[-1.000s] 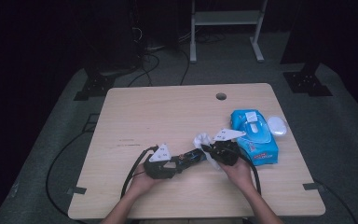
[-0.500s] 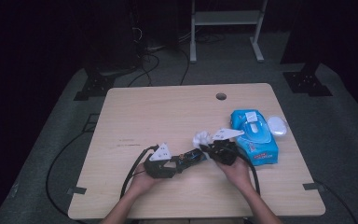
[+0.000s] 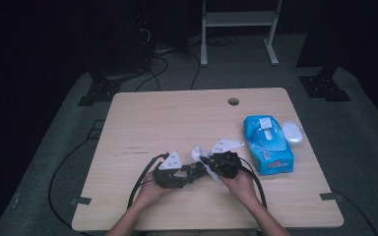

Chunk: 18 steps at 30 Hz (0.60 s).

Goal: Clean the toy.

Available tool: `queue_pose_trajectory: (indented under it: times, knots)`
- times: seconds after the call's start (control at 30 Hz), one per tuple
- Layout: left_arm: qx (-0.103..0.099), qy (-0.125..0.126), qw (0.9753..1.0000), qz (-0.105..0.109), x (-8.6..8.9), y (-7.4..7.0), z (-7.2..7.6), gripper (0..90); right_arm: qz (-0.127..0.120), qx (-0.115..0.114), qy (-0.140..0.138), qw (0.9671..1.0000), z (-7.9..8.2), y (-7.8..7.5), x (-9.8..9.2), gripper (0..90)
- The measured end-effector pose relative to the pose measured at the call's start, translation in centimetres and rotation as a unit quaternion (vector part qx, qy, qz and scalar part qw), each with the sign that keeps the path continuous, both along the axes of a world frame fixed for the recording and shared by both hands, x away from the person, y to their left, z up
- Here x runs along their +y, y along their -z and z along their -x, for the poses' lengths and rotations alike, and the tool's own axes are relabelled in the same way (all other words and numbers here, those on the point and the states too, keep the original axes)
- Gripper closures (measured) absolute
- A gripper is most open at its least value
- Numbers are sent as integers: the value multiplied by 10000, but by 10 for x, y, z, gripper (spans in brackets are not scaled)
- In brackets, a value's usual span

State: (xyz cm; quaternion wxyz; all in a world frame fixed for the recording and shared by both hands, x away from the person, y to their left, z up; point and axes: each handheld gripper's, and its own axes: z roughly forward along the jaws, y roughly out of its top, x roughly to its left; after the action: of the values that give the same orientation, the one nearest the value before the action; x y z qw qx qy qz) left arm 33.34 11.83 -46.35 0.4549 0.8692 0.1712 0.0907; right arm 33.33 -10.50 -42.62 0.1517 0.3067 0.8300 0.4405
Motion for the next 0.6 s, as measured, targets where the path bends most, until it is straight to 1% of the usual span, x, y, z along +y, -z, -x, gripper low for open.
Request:
queue_pose_trajectory:
  times: [0.07,0.1,0.13,0.17,0.2,0.23,0.27,0.3,0.33,0.37,0.4,0.43,0.47,0.53,0.57,0.6]
  knots:
    - [17,-40,10000,12,1,0,0,586,-177,47,-358,9992,5,2,10,874]
    - [21,-43,10000,29,3,1,0,586,-78,-113,-371,9992,8,2,15,874]
    - [2,-33,10000,-8,4,0,0,586,25,-158,-413,9990,8,1,17,874]
    - [-35,-44,10000,-35,6,-1,1,587,92,-99,-376,9992,6,-1,15,874]
    - [-76,-23,9999,-98,7,-2,0,587,159,-139,-219,9995,2,-2,8,874]
    - [-86,-31,9999,-106,8,-2,0,587,292,-213,24,9993,-1,-1,0,875]
    - [-81,-33,9999,-89,9,-2,-1,587,230,-203,79,9995,-4,0,-8,874]
    - [-44,-56,10000,-53,9,-1,-1,587,-44,-6,197,9998,-9,0,-20,875]
    - [-50,-50,10000,-51,9,-1,-2,587,-25,15,355,9994,-12,0,-28,875]
    - [-64,-37,9999,-72,9,-1,-2,587,24,-24,509,9987,-14,0,-32,875]
    - [-84,-28,9999,-95,9,-2,-2,587,81,-75,532,9985,-15,0,-35,875]
    - [-83,-32,9999,-100,8,-2,-2,587,18,-8,536,9986,-16,0,-37,875]
    - [-76,-26,9999,-120,8,-2,-3,587,38,-10,564,9984,-16,0,-36,875]
    - [-71,-25,9999,-100,9,-2,-3,587,194,-106,560,9982,-14,-1,-33,875]
    - [-75,-29,9999,-92,9,-2,-3,587,183,-88,550,9983,-15,-1,-33,875]
    - [-80,-23,9999,-95,9,-2,-3,587,118,-38,556,9984,-16,-1,-34,875]
